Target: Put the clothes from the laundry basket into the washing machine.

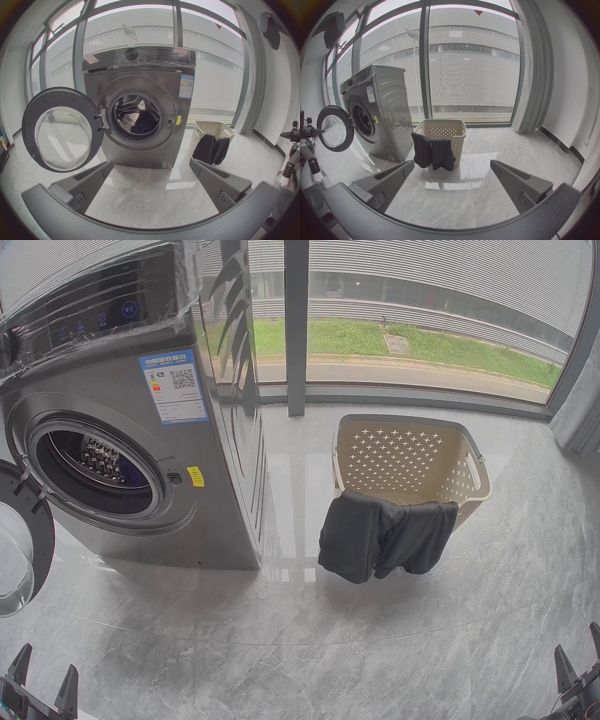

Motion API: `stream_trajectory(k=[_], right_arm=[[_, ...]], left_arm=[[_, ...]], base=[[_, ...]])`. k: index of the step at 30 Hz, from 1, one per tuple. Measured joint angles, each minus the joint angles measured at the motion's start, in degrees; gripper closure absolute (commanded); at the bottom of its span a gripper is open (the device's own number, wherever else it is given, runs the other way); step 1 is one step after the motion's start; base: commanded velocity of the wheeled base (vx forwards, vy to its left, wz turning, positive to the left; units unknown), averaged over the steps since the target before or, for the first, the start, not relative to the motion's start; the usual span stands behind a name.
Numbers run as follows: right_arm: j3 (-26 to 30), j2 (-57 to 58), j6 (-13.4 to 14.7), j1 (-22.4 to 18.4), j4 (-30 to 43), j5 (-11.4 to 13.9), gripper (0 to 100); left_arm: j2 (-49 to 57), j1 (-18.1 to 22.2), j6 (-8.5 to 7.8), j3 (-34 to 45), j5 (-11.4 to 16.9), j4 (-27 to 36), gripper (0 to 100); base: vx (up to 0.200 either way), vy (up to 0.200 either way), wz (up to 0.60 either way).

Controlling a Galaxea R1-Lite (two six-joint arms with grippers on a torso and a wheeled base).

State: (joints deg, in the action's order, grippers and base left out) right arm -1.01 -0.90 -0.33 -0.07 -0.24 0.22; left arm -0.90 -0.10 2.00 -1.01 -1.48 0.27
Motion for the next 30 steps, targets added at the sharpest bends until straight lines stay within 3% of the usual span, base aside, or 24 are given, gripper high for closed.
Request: stream_trajectory(k=[4, 10, 25, 30], right_arm=[[0.00, 0.00, 0.00, -0.02, 0.02, 0.00, 0], [0.00, -0.02, 0.01, -0.02, 0.00, 0.00, 0], [0.00, -0.02, 0.00, -0.04, 0.02, 0.02, 0], [0.00, -0.02, 0.00, -0.04, 0.00, 0.02, 0]], left_arm=[[-0.02, 0.02, 0.00, 0.00, 0.00, 0.00, 0], [-0.02, 0.00, -0.01, 0.00, 0.00, -0.02, 0], [-0.02, 0.00, 0.00, 0.00, 0.02, 0.00, 0], [-0.02, 0.00, -0.01, 0.00, 0.00, 0.00, 0]], base=[[0.000, 0.000, 0.00], [0.000, -0.200, 0.00], [0.000, 0.000, 0.00], [0.000, -0.200, 0.00]])
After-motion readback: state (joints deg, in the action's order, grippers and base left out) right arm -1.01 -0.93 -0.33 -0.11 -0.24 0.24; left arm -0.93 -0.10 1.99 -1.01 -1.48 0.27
